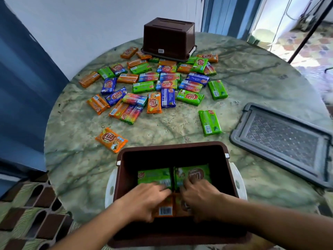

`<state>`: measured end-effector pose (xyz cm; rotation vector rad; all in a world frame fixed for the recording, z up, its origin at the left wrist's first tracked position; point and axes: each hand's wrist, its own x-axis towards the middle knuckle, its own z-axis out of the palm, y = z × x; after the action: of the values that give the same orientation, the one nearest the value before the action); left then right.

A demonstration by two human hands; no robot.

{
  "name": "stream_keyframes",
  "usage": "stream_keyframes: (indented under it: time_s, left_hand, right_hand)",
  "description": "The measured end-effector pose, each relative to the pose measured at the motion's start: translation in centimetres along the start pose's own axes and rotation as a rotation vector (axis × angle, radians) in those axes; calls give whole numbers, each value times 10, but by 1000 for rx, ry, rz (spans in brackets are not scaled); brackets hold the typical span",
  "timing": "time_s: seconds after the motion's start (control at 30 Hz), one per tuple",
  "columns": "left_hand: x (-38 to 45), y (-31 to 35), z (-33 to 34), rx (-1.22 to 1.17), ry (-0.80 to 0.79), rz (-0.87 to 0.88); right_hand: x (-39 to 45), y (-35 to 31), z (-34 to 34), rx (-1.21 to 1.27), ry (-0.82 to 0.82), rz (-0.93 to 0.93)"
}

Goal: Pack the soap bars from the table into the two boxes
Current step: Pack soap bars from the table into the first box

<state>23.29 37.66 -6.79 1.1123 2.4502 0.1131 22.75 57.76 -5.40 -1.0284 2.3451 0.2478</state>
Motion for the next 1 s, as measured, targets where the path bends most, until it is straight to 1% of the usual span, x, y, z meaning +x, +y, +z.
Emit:
stream_keyframes:
  time_s: [0.1, 0.17, 0.23, 0.3, 0.37, 0.43, 0.47, 0.5, 0.63, 0.7, 0.77, 0.83, 0.9, 0.97, 1.0]
  left_hand:
    - [0, 1, 5, 55, -12, 2]
    - [-1, 0, 2, 85, 24, -9]
    - [0, -2, -3, 111, 89, -57]
    - [4, -3, -6, 144, 145, -164]
    - [9, 0, -6, 154, 100, -241]
    - [12, 5, -6, 122, -6, -310]
    - [13, 7, -7, 107, -32, -322]
    - [13, 8, -10, 101, -25, -317]
    - [11, 2, -36, 55, 97, -216]
    - [10, -9, -63, -24, 150, -155]
    - [9, -23, -92, -148, 236, -133]
    - [6, -45, -119, -239, 346, -169]
    - [0, -71, -140, -259, 448, -233]
    - [-4, -102, -154, -219, 485, -304]
    - [-6, -120, -157, -172, 467, -342]
  right_hand:
    - [1, 1, 6, -54, 43, -42]
    - [-1, 3, 4, -13, 69, -30]
    - [-5, 7, -4, 28, 111, 34]
    - [-6, 11, -10, 14, 98, 112]
    - [-5, 13, -12, -13, 48, 174]
    - [-3, 13, -11, -24, 14, 196]
    - [-4, 12, -11, -27, 9, 193]
    - [-4, 11, -11, -26, 17, 186]
    - [-15, 17, -31, 34, 145, 124]
    - [-20, 26, -53, 94, 236, 102]
    - [-24, 37, -78, 163, 349, 108]
    - [-21, 53, -102, 208, 456, 131]
    - [-14, 71, -119, 253, 529, 177]
    - [0, 91, -130, 276, 582, 265]
    - [10, 102, -132, 283, 592, 313]
